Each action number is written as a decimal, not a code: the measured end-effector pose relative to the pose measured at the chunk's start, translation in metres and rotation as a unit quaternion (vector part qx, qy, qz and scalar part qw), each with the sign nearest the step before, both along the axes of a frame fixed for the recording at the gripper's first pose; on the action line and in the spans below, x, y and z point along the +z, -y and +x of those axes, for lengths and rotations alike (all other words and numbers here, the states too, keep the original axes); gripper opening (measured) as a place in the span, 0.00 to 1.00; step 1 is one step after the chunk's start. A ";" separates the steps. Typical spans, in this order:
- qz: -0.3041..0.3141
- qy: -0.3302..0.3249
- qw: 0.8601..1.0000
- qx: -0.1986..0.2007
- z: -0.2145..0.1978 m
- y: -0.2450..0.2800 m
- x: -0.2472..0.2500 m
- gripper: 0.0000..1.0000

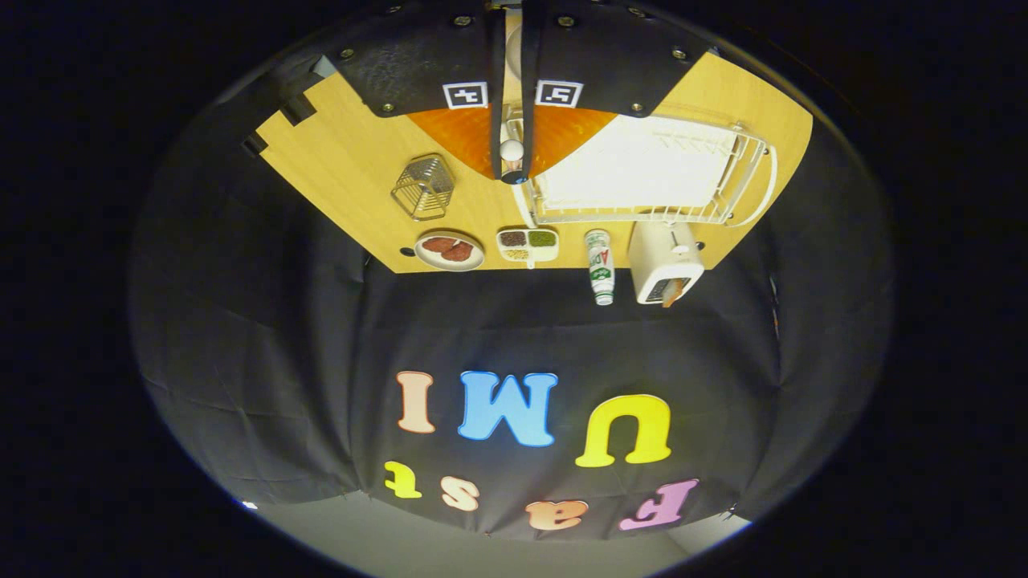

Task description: Take the plate from the dish rack, then take the spoon from the basket and place it into the plate.

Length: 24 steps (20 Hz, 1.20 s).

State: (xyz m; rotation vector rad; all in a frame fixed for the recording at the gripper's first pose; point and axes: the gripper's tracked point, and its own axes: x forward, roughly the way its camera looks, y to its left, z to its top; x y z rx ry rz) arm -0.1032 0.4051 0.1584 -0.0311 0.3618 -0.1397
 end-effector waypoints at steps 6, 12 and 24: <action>-0.006 -0.020 0.998 0.061 -0.043 -0.050 -0.019 0.08; -0.014 -0.055 0.995 0.087 -0.069 -0.060 -0.054 0.07; 0.013 -0.093 0.992 0.081 -0.058 -0.059 -0.097 0.08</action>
